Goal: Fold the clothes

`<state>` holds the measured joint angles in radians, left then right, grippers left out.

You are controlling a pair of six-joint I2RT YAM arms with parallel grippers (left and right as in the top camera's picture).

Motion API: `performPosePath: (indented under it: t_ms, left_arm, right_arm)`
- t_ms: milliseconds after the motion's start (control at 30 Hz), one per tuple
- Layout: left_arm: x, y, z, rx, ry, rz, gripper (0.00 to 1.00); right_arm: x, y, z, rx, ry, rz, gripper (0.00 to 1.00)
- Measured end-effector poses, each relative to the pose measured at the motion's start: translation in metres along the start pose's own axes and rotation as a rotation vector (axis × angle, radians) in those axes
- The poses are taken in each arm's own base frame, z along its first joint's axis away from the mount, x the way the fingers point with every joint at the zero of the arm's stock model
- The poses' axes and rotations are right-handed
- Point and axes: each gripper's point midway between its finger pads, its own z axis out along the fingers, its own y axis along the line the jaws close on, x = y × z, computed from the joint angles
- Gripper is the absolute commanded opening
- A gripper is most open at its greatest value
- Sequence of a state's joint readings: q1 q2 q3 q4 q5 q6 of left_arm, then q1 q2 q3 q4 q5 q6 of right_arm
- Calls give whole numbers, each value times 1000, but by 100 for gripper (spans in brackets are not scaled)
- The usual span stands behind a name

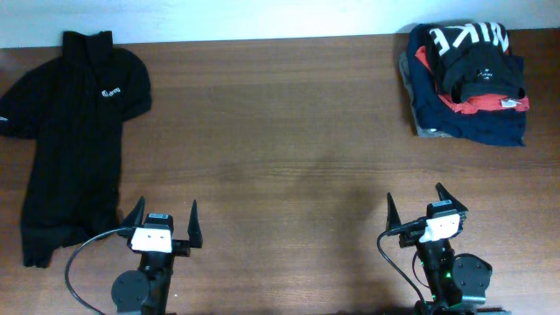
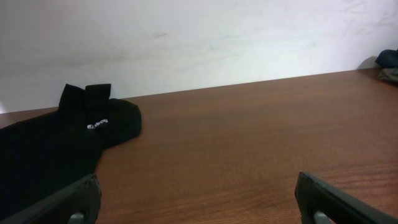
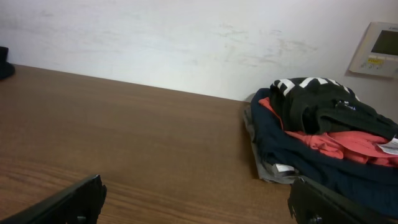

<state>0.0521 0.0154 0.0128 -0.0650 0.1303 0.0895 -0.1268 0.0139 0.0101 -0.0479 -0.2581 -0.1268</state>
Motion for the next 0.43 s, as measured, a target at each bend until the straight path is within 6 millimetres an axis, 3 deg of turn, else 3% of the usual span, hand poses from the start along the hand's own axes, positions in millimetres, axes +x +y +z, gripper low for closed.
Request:
performPosePath:
  t_ms: [433]
  left_arm:
    - [0, 0, 0, 0, 0, 0, 99]
  right_arm:
    - [0, 0, 0, 0, 0, 0, 99]
